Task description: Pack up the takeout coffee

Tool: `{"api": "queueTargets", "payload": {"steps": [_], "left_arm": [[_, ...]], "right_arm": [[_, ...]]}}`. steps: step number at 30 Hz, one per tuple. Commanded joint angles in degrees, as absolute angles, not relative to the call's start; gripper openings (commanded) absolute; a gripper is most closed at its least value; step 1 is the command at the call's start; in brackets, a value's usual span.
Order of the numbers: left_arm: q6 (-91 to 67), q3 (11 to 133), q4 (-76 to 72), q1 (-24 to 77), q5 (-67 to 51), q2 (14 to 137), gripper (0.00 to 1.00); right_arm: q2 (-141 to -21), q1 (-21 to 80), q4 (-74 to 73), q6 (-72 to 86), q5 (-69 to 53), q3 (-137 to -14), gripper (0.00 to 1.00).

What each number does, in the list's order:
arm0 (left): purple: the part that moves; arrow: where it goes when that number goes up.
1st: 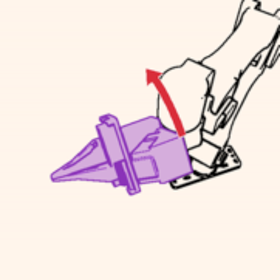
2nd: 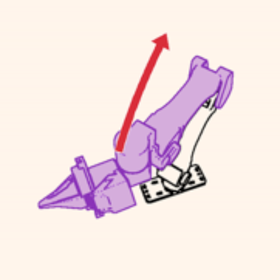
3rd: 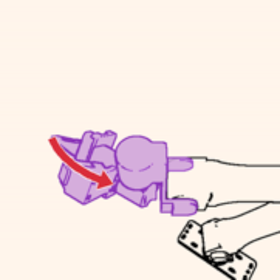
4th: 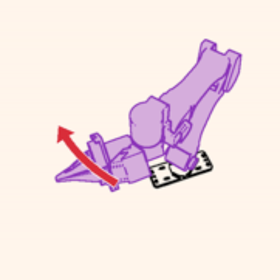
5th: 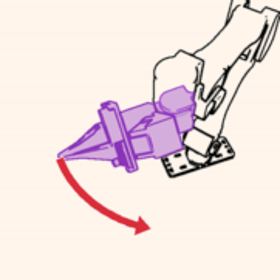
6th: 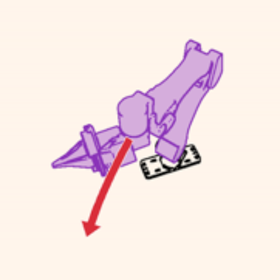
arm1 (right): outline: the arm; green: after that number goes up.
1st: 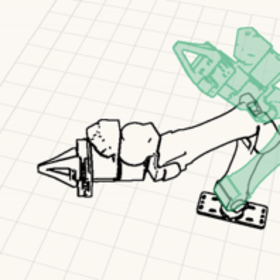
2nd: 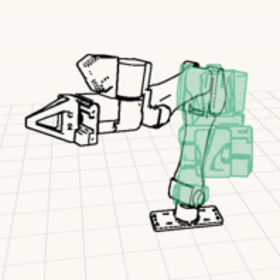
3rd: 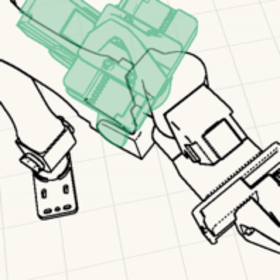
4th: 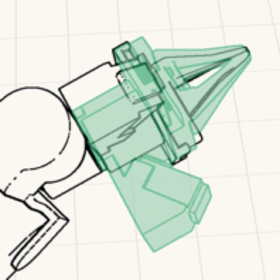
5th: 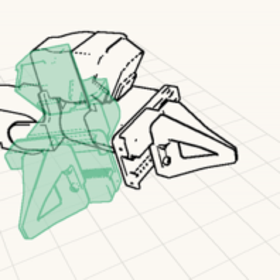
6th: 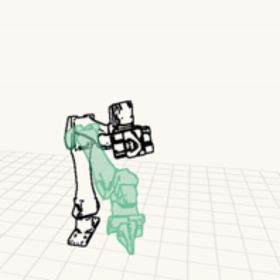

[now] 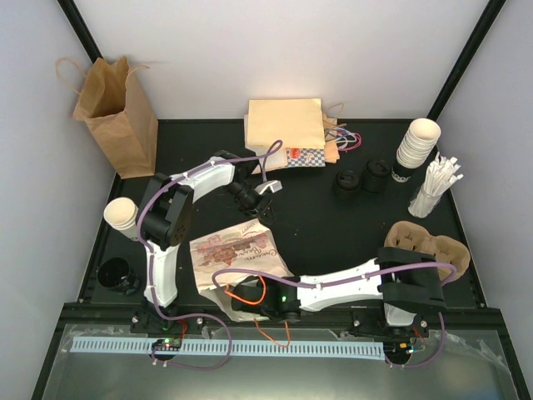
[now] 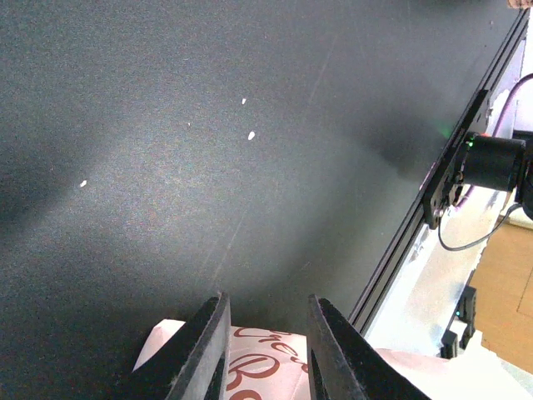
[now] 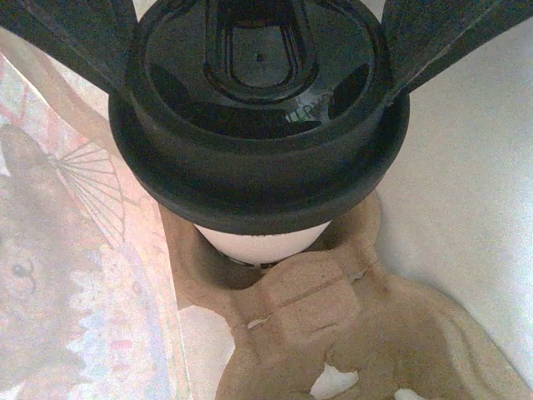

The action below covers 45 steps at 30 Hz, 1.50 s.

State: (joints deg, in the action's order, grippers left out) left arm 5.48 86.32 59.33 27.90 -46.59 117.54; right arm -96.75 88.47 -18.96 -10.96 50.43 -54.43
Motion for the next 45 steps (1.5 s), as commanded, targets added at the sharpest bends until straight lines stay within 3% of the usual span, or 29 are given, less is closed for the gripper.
{"api": "queueTargets", "payload": {"steps": [1,21,40,42,45], "left_arm": [[6.41,87.52,62.09,28.64,-48.54,117.86,0.27],[6.94,88.15,62.87,28.74,-48.70,118.17,0.27],[6.31,88.10,62.84,29.23,-48.68,117.57,0.26],[5.72,88.80,62.35,29.27,-48.36,117.08,0.29],[4.37,90.90,61.82,29.09,-47.81,116.53,0.41]], "right_arm": [[-100.02,86.96,-29.34,-8.87,43.68,-53.27,0.48],[-105.59,85.59,-29.85,-10.22,43.68,-54.82,0.49],[-103.42,81.31,-31.96,-11.79,41.79,-59.80,0.48],[-102.49,81.30,-34.68,-10.51,40.39,-60.83,0.47],[-101.28,81.40,-39.88,-8.18,38.50,-62.68,0.46]]}}
